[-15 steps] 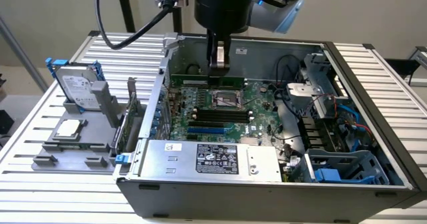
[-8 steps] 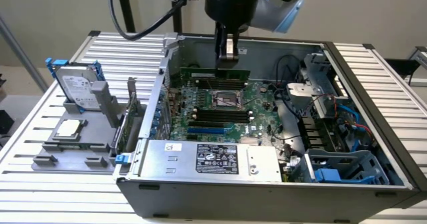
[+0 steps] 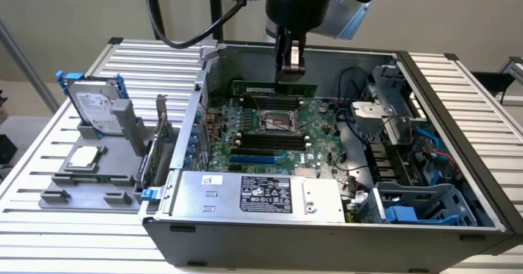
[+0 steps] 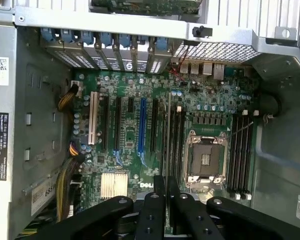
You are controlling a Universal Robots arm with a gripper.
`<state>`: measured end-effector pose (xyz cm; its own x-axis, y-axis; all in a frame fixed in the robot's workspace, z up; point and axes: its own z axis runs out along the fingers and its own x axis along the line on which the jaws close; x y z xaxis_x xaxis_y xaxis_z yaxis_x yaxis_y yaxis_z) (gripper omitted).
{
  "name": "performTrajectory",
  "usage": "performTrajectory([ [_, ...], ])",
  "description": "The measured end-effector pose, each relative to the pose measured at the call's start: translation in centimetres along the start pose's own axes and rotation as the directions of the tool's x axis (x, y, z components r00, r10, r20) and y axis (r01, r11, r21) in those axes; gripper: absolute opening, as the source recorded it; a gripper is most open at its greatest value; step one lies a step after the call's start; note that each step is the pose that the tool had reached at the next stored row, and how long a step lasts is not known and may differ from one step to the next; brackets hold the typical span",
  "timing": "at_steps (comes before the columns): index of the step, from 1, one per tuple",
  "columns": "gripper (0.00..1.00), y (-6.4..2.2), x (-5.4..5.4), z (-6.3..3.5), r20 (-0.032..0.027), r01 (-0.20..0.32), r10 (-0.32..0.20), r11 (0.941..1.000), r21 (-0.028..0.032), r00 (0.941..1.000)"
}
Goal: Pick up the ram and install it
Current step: 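Pick up the ram and move it above insertion slot, then insert the ram into the slot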
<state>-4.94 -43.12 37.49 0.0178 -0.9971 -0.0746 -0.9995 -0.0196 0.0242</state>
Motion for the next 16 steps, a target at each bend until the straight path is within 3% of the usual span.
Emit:
performTrajectory([
  [16, 0.14, -0.09, -0.04, 0.04, 0.0002, -0.016, 0.016, 0.9999, 0.0011, 0.9999],
])
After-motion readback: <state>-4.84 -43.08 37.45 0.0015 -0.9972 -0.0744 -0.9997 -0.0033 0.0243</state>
